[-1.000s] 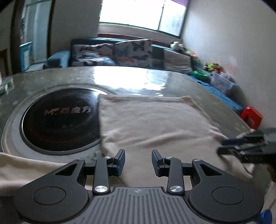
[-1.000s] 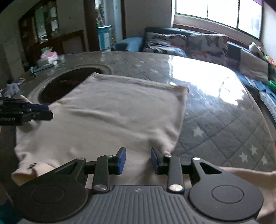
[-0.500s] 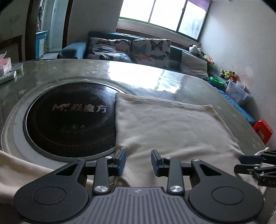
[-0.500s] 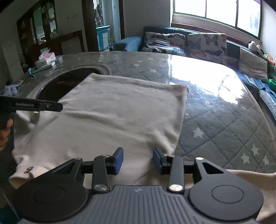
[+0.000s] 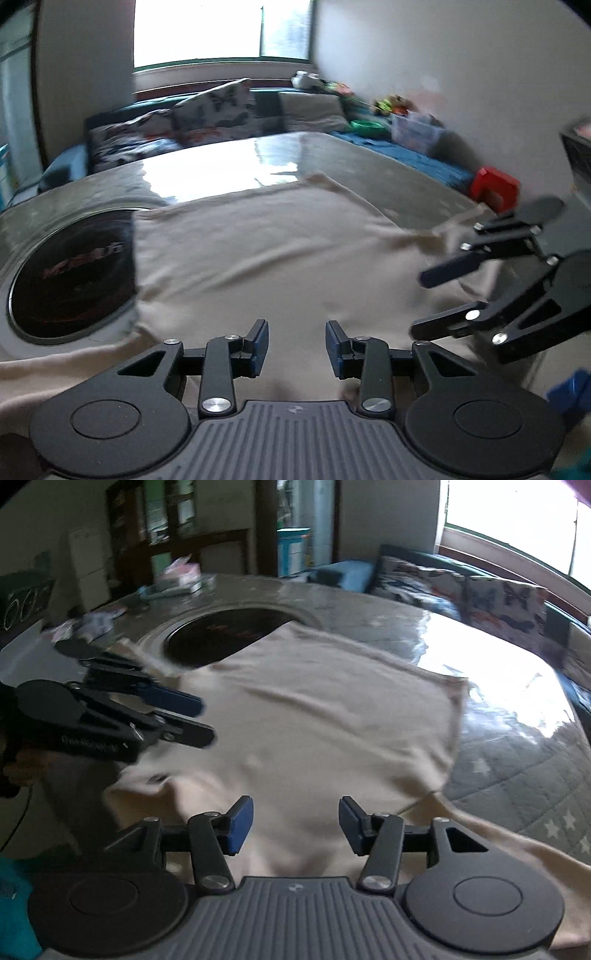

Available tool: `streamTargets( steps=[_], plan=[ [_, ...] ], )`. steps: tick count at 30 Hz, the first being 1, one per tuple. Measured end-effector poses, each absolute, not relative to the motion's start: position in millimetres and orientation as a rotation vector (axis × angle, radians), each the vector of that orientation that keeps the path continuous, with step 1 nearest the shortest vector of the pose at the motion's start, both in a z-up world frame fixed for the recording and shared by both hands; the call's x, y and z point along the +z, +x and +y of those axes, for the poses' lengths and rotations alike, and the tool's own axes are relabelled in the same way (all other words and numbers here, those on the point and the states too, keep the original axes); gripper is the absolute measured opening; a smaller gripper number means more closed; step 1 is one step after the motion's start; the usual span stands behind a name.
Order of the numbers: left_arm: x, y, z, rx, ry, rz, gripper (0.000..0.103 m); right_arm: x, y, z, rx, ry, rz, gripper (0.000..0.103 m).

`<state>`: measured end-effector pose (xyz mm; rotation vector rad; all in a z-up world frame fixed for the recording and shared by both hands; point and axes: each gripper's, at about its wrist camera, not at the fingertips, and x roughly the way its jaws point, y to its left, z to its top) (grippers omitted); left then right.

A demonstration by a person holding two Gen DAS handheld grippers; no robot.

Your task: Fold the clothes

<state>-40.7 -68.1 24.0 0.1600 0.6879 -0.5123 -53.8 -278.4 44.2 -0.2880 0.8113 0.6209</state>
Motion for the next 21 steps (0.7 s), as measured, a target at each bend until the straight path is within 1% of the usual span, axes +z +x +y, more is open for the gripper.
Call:
streamTargets(
  steps=[3, 6, 13, 18, 21],
  plan=[
    [14.7, -52.8, -78.0, -0.521, 0.216, 0.667, 0.038, 39.3, -64.5, -272.8, 0.620, -0.334, 0.798, 0.052],
    [20.7, -50.9, -76.6, -0.517, 0.211, 0.661, 0.038, 46.8, -70.6, -284.1, 0.592, -0.277, 0.776, 0.052],
    [38.7, -38.5, -87.1, -0.533, 0.169, 0.635, 0.040, 60.2, -72.3, -354.6, 0.342, -0.107, 0.739, 0.052],
    [38.2, -35.7, -118.7, -0.592, 0.178, 0.640, 0.040, 50.8, -71.0, -406.9, 0.147, 0.005, 0.759, 0.050],
    [34.2, -34.6, -140.0, -0.635, 0.192, 0.655, 0.040, 45.0, -75.3, -420.8, 0.091, 0.017, 0.752, 0.050]
  ],
)
